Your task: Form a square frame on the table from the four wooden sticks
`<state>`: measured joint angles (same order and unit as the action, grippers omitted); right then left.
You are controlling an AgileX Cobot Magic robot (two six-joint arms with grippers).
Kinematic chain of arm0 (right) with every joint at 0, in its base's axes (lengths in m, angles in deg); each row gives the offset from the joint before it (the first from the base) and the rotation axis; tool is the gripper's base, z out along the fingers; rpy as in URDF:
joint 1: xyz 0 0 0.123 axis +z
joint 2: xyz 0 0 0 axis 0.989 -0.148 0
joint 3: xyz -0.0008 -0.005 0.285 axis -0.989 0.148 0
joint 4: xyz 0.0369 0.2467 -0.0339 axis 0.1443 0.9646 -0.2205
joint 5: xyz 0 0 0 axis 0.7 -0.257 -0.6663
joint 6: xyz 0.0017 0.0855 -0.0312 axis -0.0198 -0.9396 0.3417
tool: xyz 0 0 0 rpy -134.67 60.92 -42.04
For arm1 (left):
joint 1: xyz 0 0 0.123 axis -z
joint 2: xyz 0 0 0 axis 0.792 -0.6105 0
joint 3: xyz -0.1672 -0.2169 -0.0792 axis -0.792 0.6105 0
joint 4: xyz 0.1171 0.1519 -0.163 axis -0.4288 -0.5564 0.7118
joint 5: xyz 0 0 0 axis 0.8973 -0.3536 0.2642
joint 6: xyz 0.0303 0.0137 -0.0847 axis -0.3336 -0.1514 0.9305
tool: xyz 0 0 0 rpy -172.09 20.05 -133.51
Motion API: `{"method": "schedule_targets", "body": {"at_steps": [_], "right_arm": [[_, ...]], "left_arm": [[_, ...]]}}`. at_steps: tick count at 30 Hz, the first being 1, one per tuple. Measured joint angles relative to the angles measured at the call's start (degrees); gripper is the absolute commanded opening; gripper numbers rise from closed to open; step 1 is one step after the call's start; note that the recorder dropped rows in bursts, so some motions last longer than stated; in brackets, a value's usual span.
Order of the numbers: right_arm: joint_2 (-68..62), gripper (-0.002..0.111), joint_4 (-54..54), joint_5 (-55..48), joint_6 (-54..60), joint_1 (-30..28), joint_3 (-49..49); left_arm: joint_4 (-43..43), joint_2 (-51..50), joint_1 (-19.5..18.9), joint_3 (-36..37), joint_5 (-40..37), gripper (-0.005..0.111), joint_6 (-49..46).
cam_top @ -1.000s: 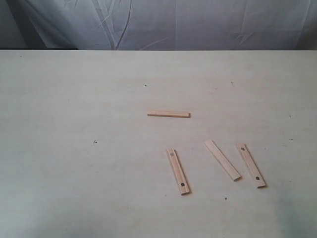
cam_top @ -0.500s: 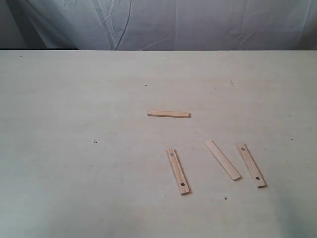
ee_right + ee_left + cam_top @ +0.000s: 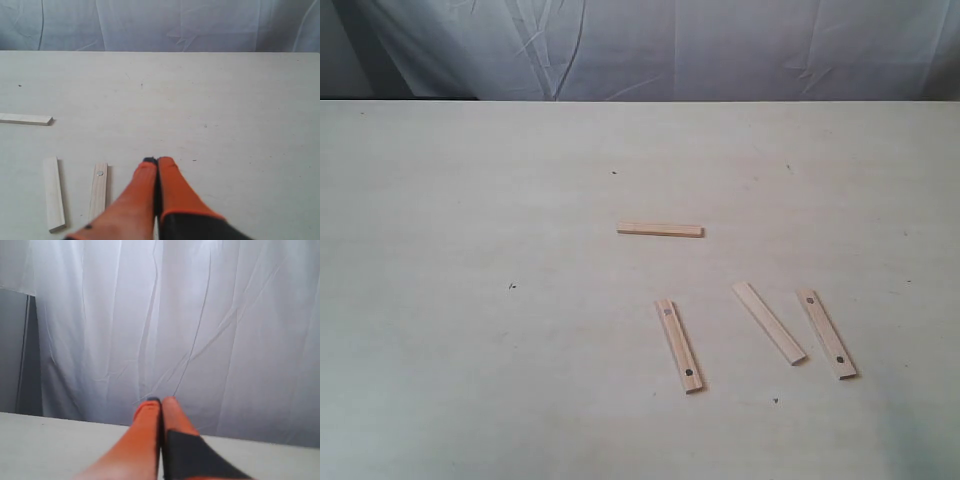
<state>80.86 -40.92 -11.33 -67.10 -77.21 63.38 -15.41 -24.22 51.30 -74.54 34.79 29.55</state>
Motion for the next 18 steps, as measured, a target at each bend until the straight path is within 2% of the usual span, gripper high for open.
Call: {"method": "schedule_targets", "body": {"at_steps": [4, 6, 9, 12, 16, 18], "right_arm": [[0.0, 0.000, 0.0, 0.0, 0.0, 0.0, 0.0], [0.0, 0.000, 0.0, 0.0, 0.0, 0.0, 0.0], [0.0, 0.000, 0.0, 0.0, 0.0, 0.0, 0.0], [0.0, 0.000, 0.1, 0.0, 0.0, 0.0, 0.0], [0.0, 0.000, 0.1, 0.0, 0.0, 0.0, 0.0], [0.0, 0.000, 0.1, 0.0, 0.0, 0.0, 0.0]], "left_arm": [[9.5, 0.0, 0.0, 0.0, 2.7, 0.000, 2.8], [11.0, 0.0, 0.0, -0.5, 1.5, 0.000, 3.3], [10.0, -0.7, 0.0, -5.5, -6.9, 0.000, 3.6], [7.6, -5.4, 0.0, -13.0, -14.9, 0.000, 3.6], [3.7, -17.4, 0.0, -24.8, -27.9, 0.000, 3.2], [3.5, -22.8, 0.0, -28.3, -32.0, 0.000, 2.3]]}}
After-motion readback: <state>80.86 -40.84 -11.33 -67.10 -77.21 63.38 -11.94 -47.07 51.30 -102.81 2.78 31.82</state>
